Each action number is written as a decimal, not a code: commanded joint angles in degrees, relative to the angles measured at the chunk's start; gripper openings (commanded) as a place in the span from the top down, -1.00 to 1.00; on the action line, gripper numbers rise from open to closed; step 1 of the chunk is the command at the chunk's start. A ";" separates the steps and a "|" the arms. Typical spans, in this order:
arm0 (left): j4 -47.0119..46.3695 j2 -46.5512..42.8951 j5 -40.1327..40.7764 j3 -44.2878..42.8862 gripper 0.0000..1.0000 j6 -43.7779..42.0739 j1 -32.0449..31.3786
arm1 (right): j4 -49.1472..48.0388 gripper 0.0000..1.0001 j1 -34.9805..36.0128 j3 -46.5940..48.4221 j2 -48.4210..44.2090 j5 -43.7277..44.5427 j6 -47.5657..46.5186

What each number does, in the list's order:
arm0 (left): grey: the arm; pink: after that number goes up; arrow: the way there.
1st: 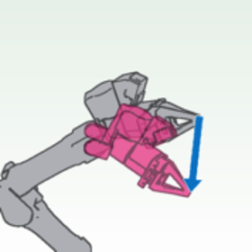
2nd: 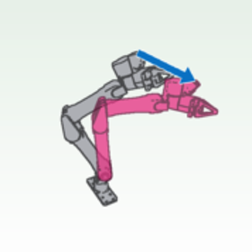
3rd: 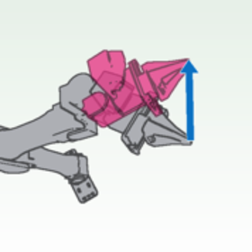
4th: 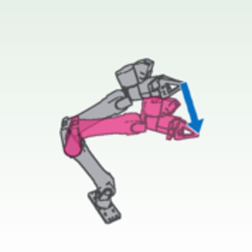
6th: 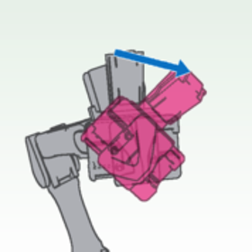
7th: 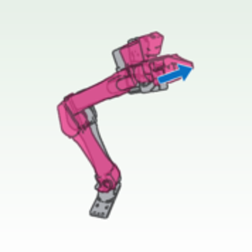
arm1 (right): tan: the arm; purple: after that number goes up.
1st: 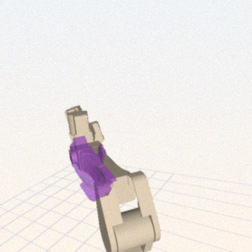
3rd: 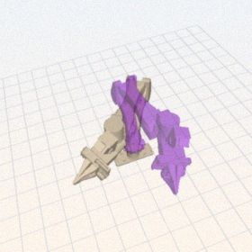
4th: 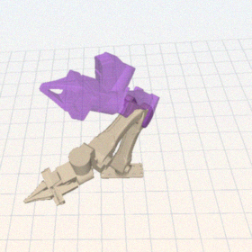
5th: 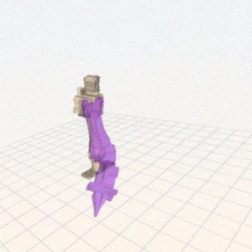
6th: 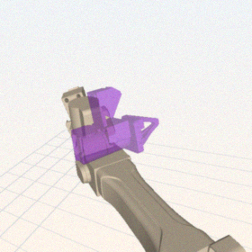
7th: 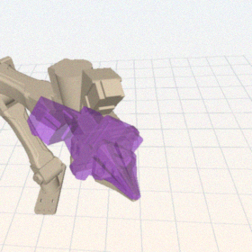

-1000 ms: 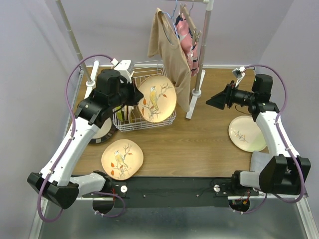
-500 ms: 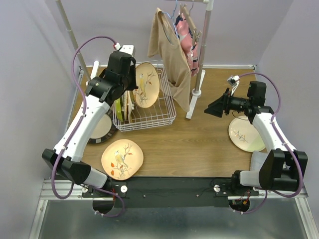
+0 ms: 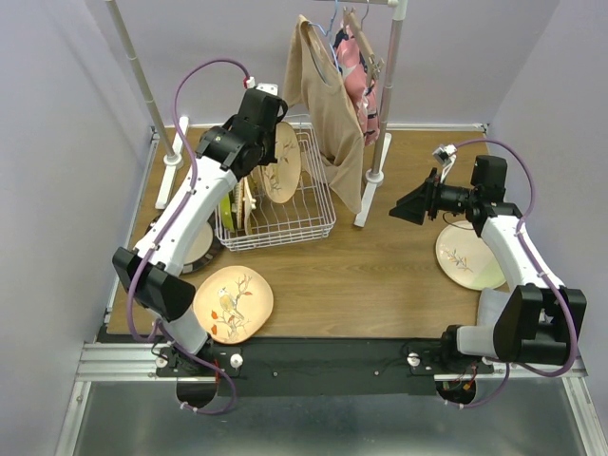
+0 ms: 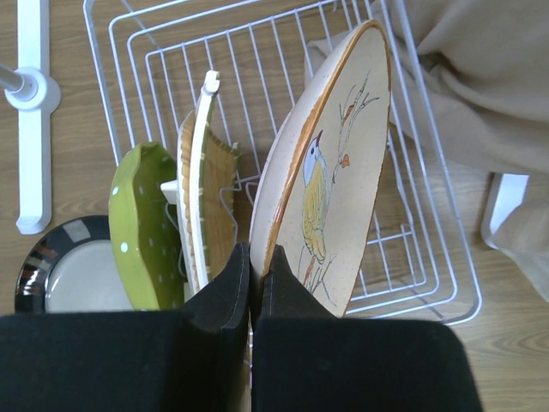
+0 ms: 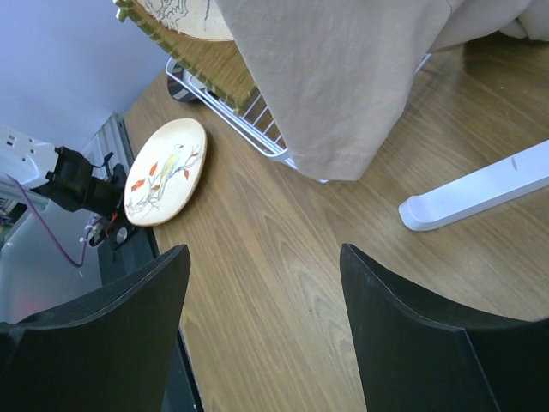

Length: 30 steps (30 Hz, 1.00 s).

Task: Load the plates into the dish rack
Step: Insert the plate into the dish rack

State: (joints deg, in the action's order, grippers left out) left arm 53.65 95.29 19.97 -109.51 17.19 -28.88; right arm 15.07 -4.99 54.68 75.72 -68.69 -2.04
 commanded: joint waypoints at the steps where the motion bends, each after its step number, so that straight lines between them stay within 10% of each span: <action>1: -2.41 0.07 4.91 -3.43 1.00 -0.40 0.49 | -0.39 -0.57 -0.10 -0.89 -0.58 0.22 -0.86; 30: -0.47 0.34 5.60 1.85 1.00 -3.48 9.37 | -0.30 -0.57 -0.10 -0.80 -0.75 1.98 -0.86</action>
State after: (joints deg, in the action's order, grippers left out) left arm 56.58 98.15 21.34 -106.19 14.85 -20.91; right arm 15.07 -4.99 54.43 75.70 -67.77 -2.04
